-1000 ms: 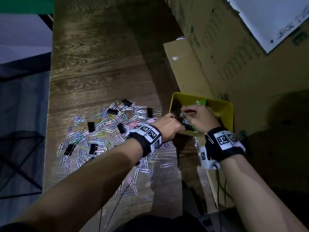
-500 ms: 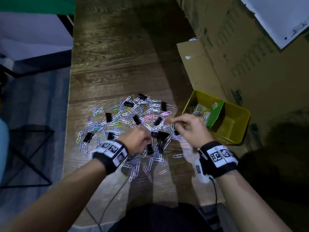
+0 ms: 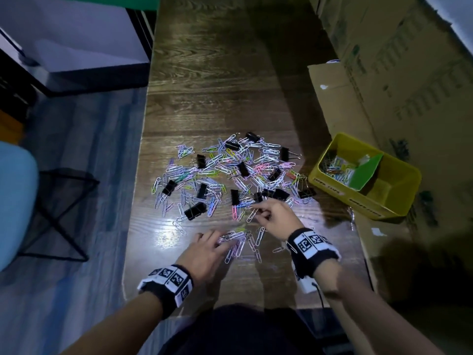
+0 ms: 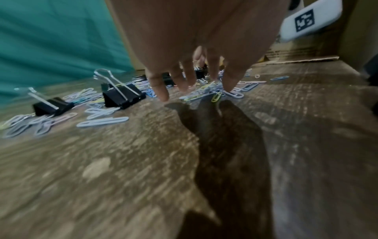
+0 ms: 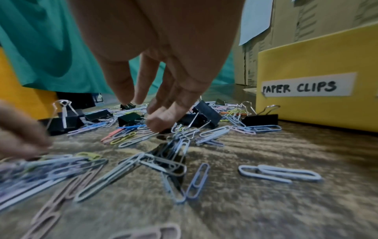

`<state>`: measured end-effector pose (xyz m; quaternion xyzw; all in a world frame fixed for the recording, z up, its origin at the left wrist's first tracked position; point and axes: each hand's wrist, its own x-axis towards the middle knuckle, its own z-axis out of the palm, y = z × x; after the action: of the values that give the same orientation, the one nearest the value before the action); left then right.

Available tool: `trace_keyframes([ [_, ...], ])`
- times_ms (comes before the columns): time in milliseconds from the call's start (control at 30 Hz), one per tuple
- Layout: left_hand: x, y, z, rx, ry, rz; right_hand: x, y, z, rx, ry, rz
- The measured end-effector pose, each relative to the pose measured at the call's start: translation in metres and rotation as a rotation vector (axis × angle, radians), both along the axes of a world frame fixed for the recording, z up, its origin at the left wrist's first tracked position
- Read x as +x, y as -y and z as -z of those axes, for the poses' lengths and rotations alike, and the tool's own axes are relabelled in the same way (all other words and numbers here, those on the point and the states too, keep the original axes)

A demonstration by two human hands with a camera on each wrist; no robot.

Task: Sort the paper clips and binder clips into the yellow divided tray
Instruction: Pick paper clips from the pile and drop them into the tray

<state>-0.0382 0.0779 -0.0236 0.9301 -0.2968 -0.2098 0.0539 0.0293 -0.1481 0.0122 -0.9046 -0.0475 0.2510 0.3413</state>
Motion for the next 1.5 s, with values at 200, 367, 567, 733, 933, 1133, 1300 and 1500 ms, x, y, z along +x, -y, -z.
trace_keyframes([
  [200,-0.006,0.004,0.0,0.064,-0.027,-0.301,-0.056,-0.027,0.0,-0.406,-0.079,-0.157],
  [367,-0.011,0.035,0.002,0.102,-0.024,-0.357,-0.073,-0.053,0.024,-0.511,0.014,-0.146],
  [567,-0.002,0.03,0.015,0.096,-0.054,-0.23,-0.074,-0.06,0.028,-0.417,0.043,-0.189],
  [733,0.014,0.011,0.011,-0.115,-0.097,-0.245,-0.07,-0.052,0.027,-0.325,0.085,-0.132],
  [933,0.029,0.003,0.005,-0.295,-0.257,-0.532,-0.061,-0.037,0.019,-0.083,-0.032,0.158],
  [1133,0.049,0.016,-0.016,-0.742,-0.746,-0.893,-0.054,0.007,-0.002,0.332,-0.126,0.584],
  [1300,0.094,0.072,-0.073,-0.897,-0.809,-0.733,-0.031,0.063,-0.032,0.61,-0.041,0.799],
  [1500,0.174,0.185,-0.098,-0.899,-0.686,-0.56,0.005,0.115,-0.071,0.709,0.147,0.964],
])
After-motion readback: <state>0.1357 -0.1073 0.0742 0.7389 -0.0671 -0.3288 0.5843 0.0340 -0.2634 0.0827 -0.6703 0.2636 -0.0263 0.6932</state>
